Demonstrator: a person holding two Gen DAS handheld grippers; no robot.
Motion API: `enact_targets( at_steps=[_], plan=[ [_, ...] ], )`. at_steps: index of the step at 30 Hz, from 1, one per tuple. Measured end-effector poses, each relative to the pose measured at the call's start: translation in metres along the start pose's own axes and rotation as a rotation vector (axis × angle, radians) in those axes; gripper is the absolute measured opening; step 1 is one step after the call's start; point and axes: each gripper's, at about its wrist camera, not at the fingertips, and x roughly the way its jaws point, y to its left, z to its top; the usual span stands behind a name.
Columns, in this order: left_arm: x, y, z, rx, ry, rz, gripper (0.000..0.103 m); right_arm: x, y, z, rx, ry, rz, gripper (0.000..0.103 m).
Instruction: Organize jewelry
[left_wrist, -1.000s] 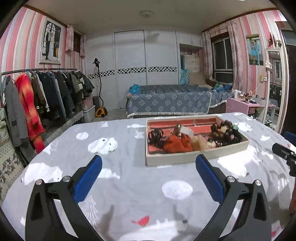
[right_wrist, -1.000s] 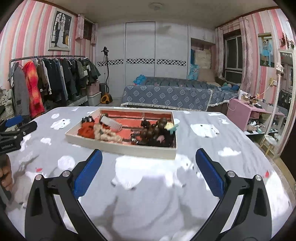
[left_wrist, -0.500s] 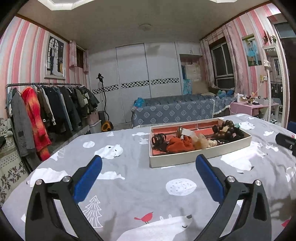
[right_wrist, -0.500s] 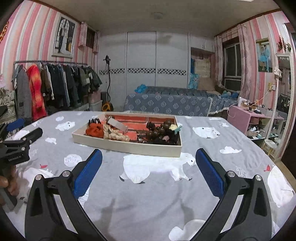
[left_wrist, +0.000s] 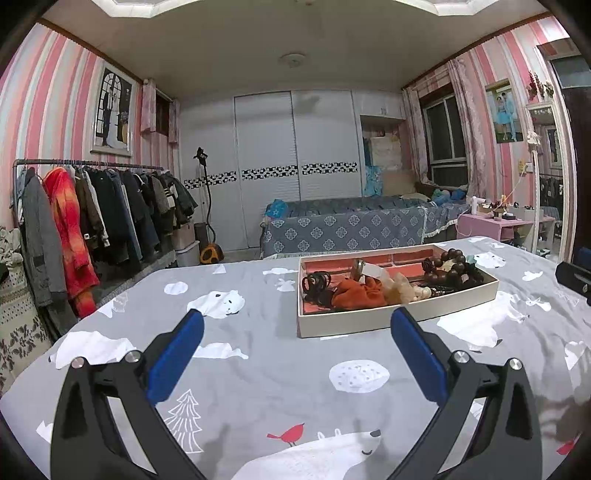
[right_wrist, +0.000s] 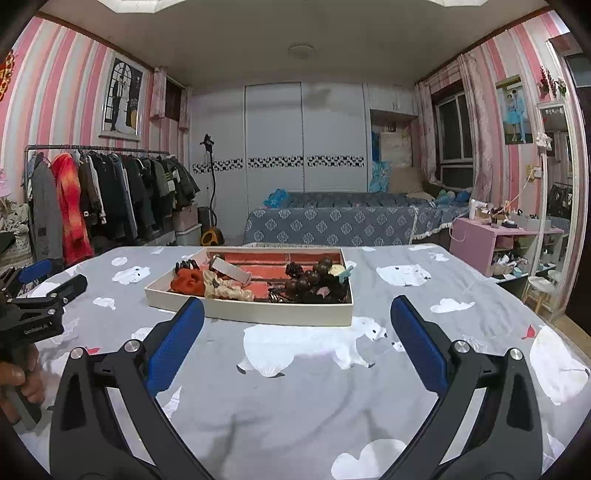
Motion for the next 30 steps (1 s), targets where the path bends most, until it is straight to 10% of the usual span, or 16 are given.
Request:
enact_targets(
  at_steps=[30],
  plan=[
    [-0.0013,-0.004,-0.0011,0.027,-0.006,0.024,0.099,0.0062,-0.0032,-0.0003,0.004,0.027,0.001,0.098]
  ],
)
